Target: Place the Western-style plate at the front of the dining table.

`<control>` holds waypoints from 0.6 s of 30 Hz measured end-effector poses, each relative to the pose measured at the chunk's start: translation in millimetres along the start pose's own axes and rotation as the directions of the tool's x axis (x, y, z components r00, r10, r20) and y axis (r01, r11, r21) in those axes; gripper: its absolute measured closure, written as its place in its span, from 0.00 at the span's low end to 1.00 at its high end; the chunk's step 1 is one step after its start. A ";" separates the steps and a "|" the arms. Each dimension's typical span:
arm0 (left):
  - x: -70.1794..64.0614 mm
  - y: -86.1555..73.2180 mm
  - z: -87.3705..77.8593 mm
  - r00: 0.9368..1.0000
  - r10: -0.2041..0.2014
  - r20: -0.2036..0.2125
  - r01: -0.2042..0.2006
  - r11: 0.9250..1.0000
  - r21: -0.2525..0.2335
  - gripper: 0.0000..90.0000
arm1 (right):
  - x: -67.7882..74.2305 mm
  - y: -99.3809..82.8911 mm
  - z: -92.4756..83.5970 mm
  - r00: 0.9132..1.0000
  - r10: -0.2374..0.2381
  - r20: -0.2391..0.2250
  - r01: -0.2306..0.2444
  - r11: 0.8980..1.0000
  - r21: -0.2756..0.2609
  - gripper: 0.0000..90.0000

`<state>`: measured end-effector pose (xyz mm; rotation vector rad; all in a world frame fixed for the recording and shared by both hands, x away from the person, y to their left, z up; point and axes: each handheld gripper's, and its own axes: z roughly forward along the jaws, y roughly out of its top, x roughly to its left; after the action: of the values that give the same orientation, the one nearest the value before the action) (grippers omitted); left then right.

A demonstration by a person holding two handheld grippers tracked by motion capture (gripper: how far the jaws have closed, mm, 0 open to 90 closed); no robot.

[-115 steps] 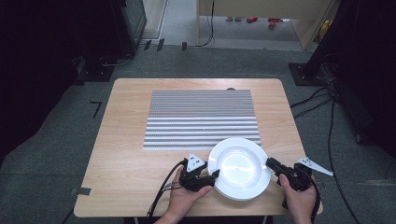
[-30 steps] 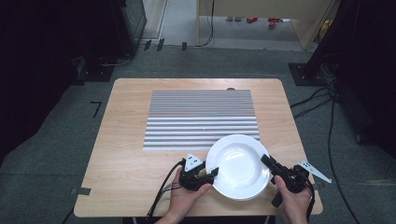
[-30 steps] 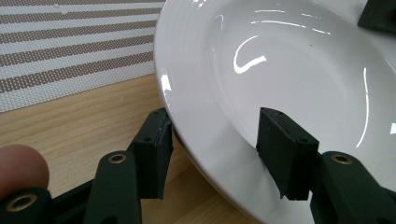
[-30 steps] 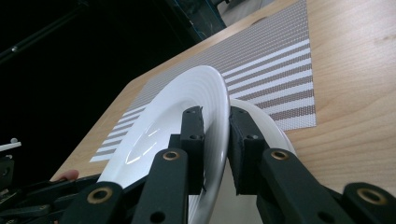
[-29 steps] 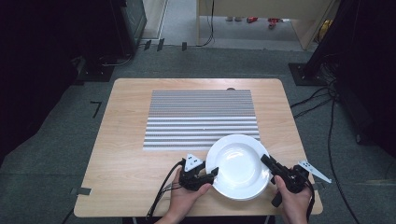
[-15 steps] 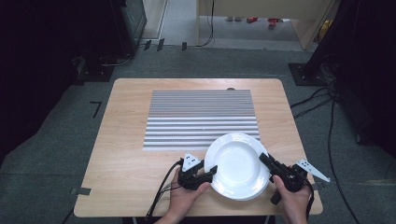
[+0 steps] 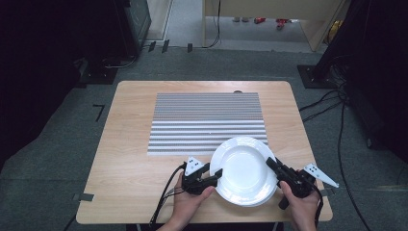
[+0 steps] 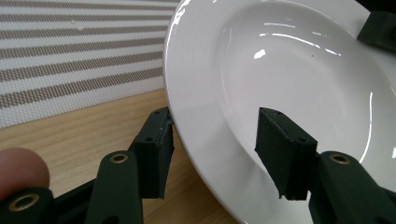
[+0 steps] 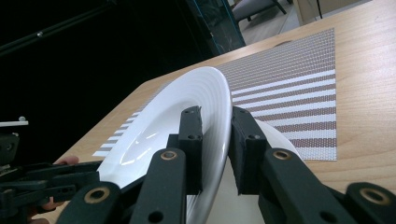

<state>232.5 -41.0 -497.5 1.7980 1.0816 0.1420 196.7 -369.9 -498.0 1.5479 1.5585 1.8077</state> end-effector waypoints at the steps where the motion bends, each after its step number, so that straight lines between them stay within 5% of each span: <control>1: 0.6 -0.9 1.6 1.000 -0.006 0.006 0.006 1.000 0.014 0.52 | -0.3 -0.2 0.3 1.000 -0.003 0.001 0.003 1.000 0.001 0.86; 13: -3.5 -4.0 0.2 1.000 0.006 0.003 -0.006 1.000 -0.022 0.59 | -1.4 -1.6 -0.7 0.999 0.009 0.047 -0.011 0.999 0.047 0.84; 18: -0.8 -4.3 -2.6 0.999 -0.022 0.024 0.023 0.998 -0.055 0.66 | -4.3 -5.5 2.5 0.995 0.075 0.072 -0.082 0.992 0.092 0.83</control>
<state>228.0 -39.3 -499.4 1.7338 1.0708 0.1358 198.2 -369.8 -505.3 1.7182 1.5933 1.7246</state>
